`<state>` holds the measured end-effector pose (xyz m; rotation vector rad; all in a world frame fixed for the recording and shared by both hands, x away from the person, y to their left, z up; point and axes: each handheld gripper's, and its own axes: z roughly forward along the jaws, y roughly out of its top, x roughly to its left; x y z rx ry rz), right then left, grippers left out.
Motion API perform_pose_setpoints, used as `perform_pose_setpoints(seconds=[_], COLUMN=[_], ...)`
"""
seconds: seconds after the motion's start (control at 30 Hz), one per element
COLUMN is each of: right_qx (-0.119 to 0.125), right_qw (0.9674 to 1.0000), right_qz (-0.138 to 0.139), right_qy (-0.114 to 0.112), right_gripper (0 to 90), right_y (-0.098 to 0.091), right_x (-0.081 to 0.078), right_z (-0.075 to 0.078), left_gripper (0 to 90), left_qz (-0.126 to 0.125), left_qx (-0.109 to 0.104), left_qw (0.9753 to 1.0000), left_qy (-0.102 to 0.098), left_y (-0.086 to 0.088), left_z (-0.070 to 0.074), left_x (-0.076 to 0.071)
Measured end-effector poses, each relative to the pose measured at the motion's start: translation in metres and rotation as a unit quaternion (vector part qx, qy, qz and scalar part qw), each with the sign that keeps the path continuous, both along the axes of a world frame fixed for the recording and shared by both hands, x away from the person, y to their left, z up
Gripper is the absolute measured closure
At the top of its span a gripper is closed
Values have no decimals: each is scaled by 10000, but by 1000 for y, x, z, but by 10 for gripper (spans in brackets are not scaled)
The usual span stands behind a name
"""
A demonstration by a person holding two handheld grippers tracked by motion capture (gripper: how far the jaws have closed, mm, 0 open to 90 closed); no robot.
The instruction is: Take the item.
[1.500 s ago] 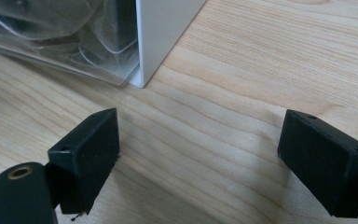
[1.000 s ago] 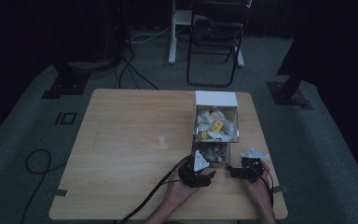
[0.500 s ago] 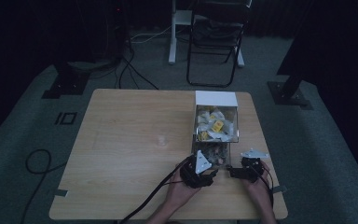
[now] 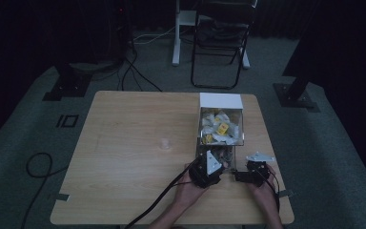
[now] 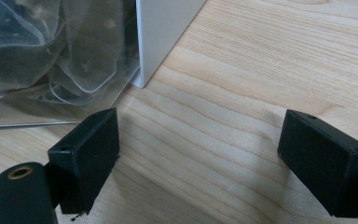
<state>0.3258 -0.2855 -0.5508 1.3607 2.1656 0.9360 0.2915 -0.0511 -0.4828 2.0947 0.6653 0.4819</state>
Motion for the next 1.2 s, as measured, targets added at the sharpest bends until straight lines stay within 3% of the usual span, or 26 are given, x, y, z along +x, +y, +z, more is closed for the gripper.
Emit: perform_pose_setpoints(seconds=[0.17, 0.23, 0.4, 0.77, 1.2], right_qx=[-4, 0, -2, -1, -2], right_qw=[10000, 10000, 10000, 10000, 10000], right_qz=[-2, 2, 2, 2, 0], right_qy=[0, 3, 1, 2, 2], right_gripper=[124, 124, 124, 124, 124], right_y=[0, 0, 0, 0, 0], right_x=[0, 0, 0, 0, 0], right_z=[0, 0, 0, 0, 0], left_gripper=[721, 813, 833, 832, 833], left_qz=[-35, -53, -69, -48, -175], left_qx=[-69, -99, -128, -476, -676], left_qw=[10000, 9999, 9998, 9988, 9975], left_qy=[34, 68, 113, 78, 104], left_y=[2, 3, 5, 16, 22], left_z=[2, 2, 3, 16, 28], left_x=[1, 2, 3, 2, -2])
